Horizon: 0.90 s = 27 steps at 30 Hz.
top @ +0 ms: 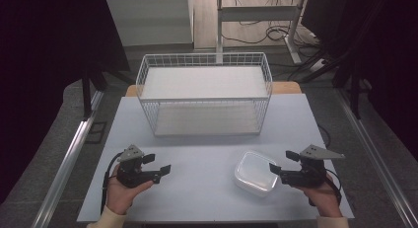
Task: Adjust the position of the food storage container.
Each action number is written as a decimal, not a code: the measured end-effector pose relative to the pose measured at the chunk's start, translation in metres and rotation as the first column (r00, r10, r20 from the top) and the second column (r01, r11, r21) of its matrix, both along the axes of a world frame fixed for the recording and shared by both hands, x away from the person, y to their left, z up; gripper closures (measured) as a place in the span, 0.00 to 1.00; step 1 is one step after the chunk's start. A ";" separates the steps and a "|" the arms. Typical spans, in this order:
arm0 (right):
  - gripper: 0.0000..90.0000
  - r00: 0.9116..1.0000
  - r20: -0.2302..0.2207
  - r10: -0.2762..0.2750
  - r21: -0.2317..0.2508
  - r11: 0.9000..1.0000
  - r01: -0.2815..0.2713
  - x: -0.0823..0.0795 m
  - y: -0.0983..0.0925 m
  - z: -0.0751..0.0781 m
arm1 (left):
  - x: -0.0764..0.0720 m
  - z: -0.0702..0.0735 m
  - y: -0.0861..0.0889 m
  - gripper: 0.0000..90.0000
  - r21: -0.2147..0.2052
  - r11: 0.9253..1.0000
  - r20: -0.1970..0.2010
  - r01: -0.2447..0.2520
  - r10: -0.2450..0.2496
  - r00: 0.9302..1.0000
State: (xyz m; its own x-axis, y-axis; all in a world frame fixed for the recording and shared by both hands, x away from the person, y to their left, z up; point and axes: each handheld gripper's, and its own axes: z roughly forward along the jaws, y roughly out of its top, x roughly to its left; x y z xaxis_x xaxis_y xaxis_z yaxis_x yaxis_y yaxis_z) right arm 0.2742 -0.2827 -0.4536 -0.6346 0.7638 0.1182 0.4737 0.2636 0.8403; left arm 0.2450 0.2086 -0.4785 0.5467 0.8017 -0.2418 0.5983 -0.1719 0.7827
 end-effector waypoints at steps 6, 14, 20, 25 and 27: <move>0.21 0.999 -0.006 -0.035 0.024 0.999 0.035 0.000 -0.004 0.002 | -0.001 -0.001 0.001 0.25 -0.002 1.000 -0.002 -0.002 0.002 1.000; 0.22 0.998 -0.017 -0.054 0.040 0.998 0.055 0.000 -0.009 0.005 | -0.001 -0.001 -0.001 0.25 -0.010 1.000 -0.007 0.004 -0.004 1.000; 0.25 0.996 -0.017 -0.086 0.035 0.996 0.086 -0.001 -0.015 0.005 | 0.004 -0.002 -0.001 0.25 -0.008 1.000 -0.015 -0.005 0.004 1.000; 0.31 0.990 -0.021 -0.141 0.042 0.989 0.142 -0.002 -0.025 0.009 | 0.005 -0.003 -0.003 0.25 0.004 1.000 -0.020 -0.008 0.008 1.000; 0.33 0.988 -0.020 -0.156 0.031 0.987 0.156 -0.002 -0.028 0.009 | 0.005 -0.003 -0.002 0.25 0.001 1.000 -0.022 -0.012 0.012 1.000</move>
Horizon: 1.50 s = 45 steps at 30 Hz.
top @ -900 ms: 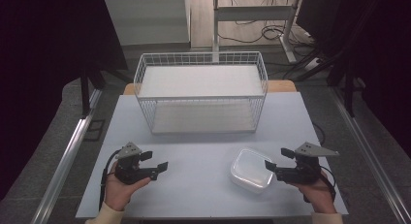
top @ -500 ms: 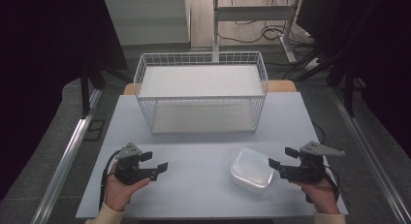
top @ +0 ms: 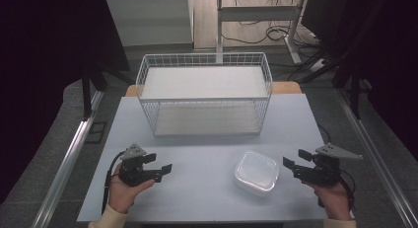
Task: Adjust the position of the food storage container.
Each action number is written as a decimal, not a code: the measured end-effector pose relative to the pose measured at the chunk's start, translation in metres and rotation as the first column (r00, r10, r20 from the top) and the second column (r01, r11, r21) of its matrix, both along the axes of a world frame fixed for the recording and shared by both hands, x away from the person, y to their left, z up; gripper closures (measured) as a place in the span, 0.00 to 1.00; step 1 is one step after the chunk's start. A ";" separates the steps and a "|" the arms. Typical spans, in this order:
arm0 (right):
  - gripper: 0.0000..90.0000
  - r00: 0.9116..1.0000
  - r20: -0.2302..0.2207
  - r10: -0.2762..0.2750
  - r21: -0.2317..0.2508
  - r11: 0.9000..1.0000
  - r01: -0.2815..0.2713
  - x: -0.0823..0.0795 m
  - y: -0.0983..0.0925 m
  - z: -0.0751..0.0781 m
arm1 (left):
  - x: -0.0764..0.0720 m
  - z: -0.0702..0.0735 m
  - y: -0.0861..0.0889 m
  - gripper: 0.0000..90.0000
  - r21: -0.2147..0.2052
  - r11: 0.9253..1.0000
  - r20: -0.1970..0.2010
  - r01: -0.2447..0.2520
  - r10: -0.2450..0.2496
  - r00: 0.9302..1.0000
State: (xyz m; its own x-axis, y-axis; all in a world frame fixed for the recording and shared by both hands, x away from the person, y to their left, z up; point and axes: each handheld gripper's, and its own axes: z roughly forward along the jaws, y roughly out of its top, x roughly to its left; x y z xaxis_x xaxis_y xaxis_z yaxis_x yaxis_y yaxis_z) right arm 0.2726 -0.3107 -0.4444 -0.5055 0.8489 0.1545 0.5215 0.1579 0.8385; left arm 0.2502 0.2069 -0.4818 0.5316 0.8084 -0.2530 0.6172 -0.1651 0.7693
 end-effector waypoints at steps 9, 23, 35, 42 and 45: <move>0.49 0.998 -0.060 0.013 -0.060 0.998 -0.017 0.000 -0.010 -0.001 | 0.001 -0.003 -0.004 0.25 0.014 1.000 -0.009 0.016 -0.016 1.000; 0.96 0.974 -0.200 0.105 -0.193 0.971 -0.144 -0.001 -0.008 -0.011 | 0.001 -0.007 -0.006 0.25 0.026 0.999 -0.033 0.034 -0.033 0.999; 0.99 0.947 -0.258 0.190 -0.286 0.921 -0.262 -0.001 0.015 -0.024 | 0.001 -0.007 -0.006 0.25 0.009 0.999 -0.047 0.040 -0.040 0.998; 0.99 0.934 -0.268 0.235 -0.312 0.896 -0.315 -0.003 0.031 -0.026 | 0.002 -0.009 -0.008 0.24 0.023 0.998 -0.070 0.050 -0.048 0.996; 0.99 0.933 -0.268 0.240 -0.308 0.896 -0.319 -0.003 0.033 -0.027 | 0.003 -0.010 -0.010 0.24 0.042 0.997 -0.079 0.057 -0.054 0.995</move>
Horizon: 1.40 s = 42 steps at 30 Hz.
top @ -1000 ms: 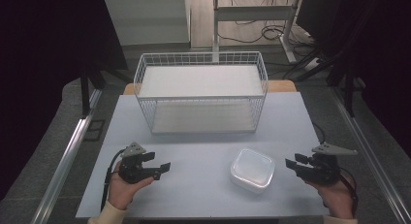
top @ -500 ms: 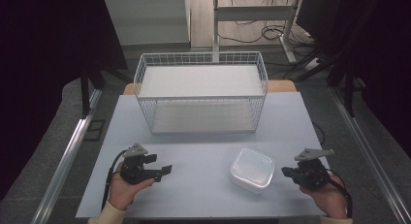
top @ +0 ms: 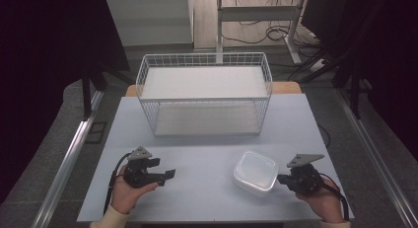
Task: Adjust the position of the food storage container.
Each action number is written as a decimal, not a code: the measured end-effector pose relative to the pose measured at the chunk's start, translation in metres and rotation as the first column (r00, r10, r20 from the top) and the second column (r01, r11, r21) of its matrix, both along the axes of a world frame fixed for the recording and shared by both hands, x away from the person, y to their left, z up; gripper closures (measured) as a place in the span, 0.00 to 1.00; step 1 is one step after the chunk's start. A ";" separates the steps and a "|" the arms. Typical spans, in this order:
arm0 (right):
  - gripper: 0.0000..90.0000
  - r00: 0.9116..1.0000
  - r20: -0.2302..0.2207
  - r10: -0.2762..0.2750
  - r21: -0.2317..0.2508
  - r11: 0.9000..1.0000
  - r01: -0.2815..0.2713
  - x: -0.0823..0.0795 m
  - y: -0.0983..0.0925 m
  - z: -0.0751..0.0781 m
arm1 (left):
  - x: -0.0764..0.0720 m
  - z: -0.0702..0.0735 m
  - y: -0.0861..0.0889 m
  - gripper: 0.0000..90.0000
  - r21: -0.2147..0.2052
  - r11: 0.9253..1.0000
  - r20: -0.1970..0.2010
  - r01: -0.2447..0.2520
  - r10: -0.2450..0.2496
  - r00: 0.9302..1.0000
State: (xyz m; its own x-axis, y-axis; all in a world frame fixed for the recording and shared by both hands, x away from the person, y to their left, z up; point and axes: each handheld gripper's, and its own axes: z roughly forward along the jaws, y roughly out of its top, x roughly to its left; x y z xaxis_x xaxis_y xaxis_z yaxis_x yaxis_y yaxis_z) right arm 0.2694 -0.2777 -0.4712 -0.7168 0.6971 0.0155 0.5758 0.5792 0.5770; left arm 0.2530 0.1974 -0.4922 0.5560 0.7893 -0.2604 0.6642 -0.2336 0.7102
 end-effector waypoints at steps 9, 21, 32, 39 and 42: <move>0.99 1.000 -0.008 0.023 0.019 1.000 -0.023 -0.001 0.014 -0.001 | 0.000 0.000 0.000 0.24 -0.004 1.000 0.006 -0.005 0.005 1.000; 1.00 0.999 0.011 0.033 0.045 0.998 -0.033 -0.001 0.041 -0.003 | -0.001 0.000 0.000 0.25 -0.001 1.000 0.018 -0.009 0.009 1.000; 1.00 0.997 0.022 0.075 0.047 0.996 -0.076 0.002 0.070 -0.004 | 0.000 0.000 0.001 0.25 -0.002 1.000 0.022 -0.018 0.018 1.000; 1.00 0.996 0.014 0.091 0.044 0.995 -0.091 0.003 0.081 -0.005 | 0.000 0.000 0.002 0.25 -0.006 1.000 0.024 -0.020 0.021 1.000; 1.00 0.996 0.026 0.082 0.059 0.995 -0.083 0.000 0.072 -0.001 | -0.001 0.001 0.004 0.25 -0.008 1.000 0.025 -0.024 0.024 0.999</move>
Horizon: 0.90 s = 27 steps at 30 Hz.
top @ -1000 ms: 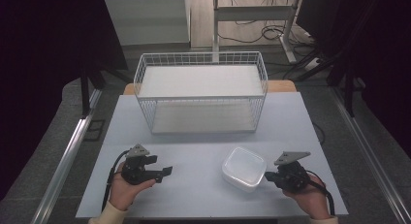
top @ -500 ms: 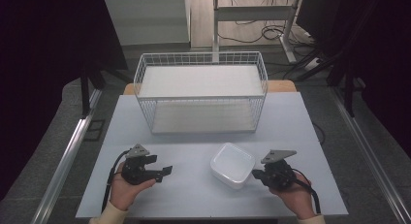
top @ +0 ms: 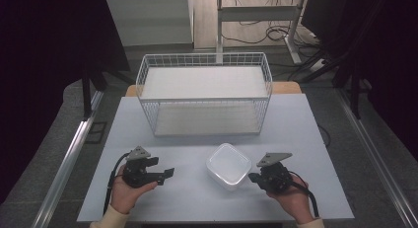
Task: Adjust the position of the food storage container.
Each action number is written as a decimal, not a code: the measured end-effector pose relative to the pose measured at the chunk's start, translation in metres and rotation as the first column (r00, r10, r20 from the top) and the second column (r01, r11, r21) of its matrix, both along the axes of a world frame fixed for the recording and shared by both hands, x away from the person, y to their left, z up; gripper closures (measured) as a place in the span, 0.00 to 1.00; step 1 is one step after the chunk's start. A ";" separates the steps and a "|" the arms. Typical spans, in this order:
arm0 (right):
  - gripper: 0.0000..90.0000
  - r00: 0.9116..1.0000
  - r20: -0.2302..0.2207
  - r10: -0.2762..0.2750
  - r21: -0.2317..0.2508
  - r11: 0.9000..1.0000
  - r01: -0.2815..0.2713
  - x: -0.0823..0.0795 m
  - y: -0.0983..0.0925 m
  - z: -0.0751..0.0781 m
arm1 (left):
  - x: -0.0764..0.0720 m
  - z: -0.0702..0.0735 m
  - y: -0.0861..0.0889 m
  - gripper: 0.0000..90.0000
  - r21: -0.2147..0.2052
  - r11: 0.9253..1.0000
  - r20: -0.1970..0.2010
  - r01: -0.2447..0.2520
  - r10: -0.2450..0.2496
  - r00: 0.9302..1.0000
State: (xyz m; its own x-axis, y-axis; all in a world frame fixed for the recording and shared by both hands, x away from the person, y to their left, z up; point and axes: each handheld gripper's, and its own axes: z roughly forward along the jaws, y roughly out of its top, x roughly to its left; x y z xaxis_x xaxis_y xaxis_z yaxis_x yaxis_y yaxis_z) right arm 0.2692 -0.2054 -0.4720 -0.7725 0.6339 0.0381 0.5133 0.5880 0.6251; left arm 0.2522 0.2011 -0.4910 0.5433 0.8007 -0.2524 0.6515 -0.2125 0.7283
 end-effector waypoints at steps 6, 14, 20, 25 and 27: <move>1.00 0.998 0.038 -0.054 0.035 0.998 0.053 0.004 -0.017 0.014 | 0.000 0.001 0.001 0.25 -0.009 1.000 0.001 -0.007 0.007 1.000; 1.00 0.994 0.056 -0.094 0.024 0.995 0.093 0.041 -0.007 0.032 | -0.005 0.008 0.007 0.24 -0.064 0.997 0.014 -0.034 0.035 0.999; 1.00 0.990 0.064 -0.128 0.001 0.992 0.129 0.059 0.000 0.023 | -0.005 0.006 0.008 0.24 -0.067 0.997 0.003 -0.031 0.031 0.999; 1.00 0.989 0.025 -0.144 0.007 0.990 0.144 0.068 -0.001 0.003 | -0.004 0.004 0.007 0.24 -0.072 0.997 -0.004 -0.024 0.024 1.000; 1.00 0.991 0.022 -0.134 0.014 0.991 0.134 0.069 -0.001 0.003 | -0.004 0.004 0.007 0.24 -0.069 0.997 -0.003 -0.025 0.025 1.000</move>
State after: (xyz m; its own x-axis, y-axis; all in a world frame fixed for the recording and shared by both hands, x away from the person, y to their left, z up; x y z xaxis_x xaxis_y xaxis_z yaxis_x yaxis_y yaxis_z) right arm 0.3379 -0.2060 -0.4686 -0.6812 0.7315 0.0302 0.5729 0.5068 0.6441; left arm 0.2482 0.2085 -0.4869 0.5226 0.7948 -0.3085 0.6575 -0.1454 0.7393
